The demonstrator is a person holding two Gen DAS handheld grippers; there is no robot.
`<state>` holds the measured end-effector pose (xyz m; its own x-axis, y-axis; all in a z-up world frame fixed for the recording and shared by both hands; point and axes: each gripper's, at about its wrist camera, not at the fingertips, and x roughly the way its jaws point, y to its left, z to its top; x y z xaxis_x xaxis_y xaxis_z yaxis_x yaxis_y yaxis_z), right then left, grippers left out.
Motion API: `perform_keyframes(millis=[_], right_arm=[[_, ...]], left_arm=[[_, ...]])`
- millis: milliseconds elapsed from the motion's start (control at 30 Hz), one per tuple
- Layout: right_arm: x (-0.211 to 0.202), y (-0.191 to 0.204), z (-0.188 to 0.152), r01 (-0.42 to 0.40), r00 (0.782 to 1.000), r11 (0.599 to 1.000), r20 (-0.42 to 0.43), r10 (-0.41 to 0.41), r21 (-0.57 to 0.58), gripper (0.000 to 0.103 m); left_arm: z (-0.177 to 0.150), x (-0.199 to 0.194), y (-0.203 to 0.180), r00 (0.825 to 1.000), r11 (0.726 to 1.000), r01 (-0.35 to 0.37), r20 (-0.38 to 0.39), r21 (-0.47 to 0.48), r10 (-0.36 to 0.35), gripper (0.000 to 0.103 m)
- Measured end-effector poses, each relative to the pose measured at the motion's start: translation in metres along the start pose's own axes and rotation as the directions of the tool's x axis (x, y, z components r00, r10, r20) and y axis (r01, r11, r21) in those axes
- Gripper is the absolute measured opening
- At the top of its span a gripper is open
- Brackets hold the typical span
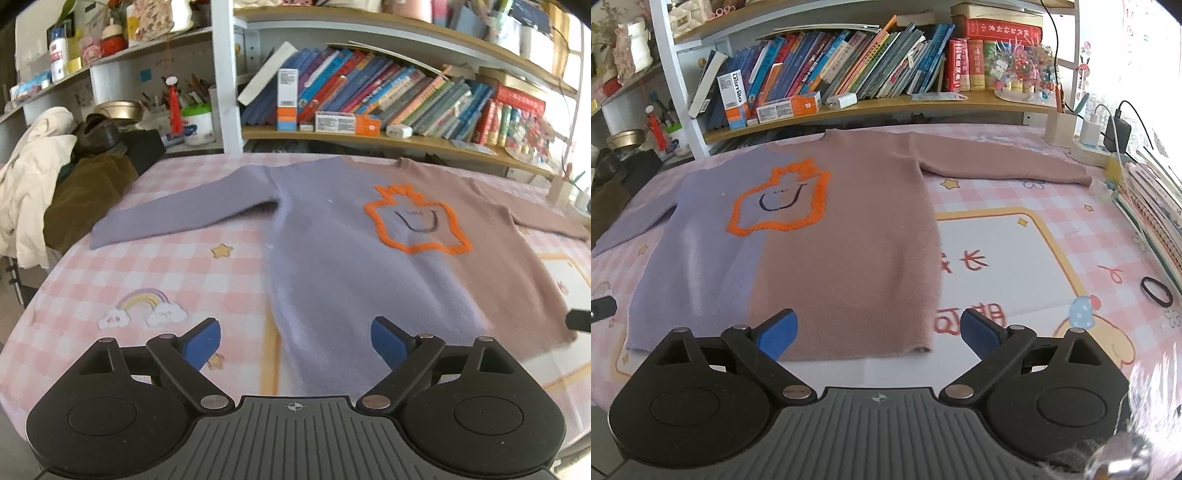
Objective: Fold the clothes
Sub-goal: 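Move the open left gripper toward the lavender sleeve cuff, then close the left gripper on the lavender sleeve cuff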
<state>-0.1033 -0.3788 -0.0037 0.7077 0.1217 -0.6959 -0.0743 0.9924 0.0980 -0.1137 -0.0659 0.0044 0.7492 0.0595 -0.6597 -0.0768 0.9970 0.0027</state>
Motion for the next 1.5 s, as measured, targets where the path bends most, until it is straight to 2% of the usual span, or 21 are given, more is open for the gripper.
perform_keyframes(millis=[433, 633, 767, 967, 1133, 1367, 1400, 1500], right_arm=[[0.017, 0.066, 0.007, 0.075, 0.997, 0.996, 0.011, -0.075, 0.049, 0.097], [0.020, 0.086, 0.008, 0.111, 0.994, 0.992, 0.015, -0.112, 0.068, 0.097], [0.021, 0.095, 0.006, 0.143, 0.990, 0.987, 0.001, -0.144, 0.072, 0.097], [0.022, 0.110, 0.004, 0.179, 0.984, 0.983, -0.024, -0.178, 0.047, 0.097], [0.021, 0.117, 0.000, 0.212, 0.977, 0.976, -0.048, -0.210, 0.040, 0.097], [0.016, 0.117, -0.008, 0.267, 0.962, 0.962, -0.082, -0.262, 0.053, 0.097], [0.015, 0.117, -0.010, 0.276, 0.959, 0.960, -0.087, -0.270, 0.057, 0.097], [0.013, 0.114, -0.012, 0.301, 0.951, 0.951, -0.099, -0.293, 0.070, 0.097]], left_arm=[[0.032, 0.043, 0.074, 0.999, 0.999, 0.047, -0.002, -0.007, -0.047, 0.092], [0.040, 0.058, 0.118, 1.000, 0.998, 0.017, 0.013, -0.066, -0.016, 0.092], [0.041, 0.069, 0.152, 0.999, 0.990, -0.036, 0.018, -0.139, 0.038, 0.092], [0.041, 0.091, 0.205, 0.995, 0.962, -0.075, 0.036, -0.264, 0.088, 0.090], [0.044, 0.112, 0.243, 0.994, 0.915, -0.085, 0.033, -0.395, 0.107, 0.088], [0.047, 0.144, 0.273, 0.994, 0.857, -0.086, 0.013, -0.508, 0.107, 0.073], [0.047, 0.146, 0.275, 0.994, 0.851, -0.080, 0.019, -0.520, 0.106, 0.069], [0.049, 0.153, 0.277, 0.996, 0.831, -0.030, 0.050, -0.555, 0.070, 0.066]])
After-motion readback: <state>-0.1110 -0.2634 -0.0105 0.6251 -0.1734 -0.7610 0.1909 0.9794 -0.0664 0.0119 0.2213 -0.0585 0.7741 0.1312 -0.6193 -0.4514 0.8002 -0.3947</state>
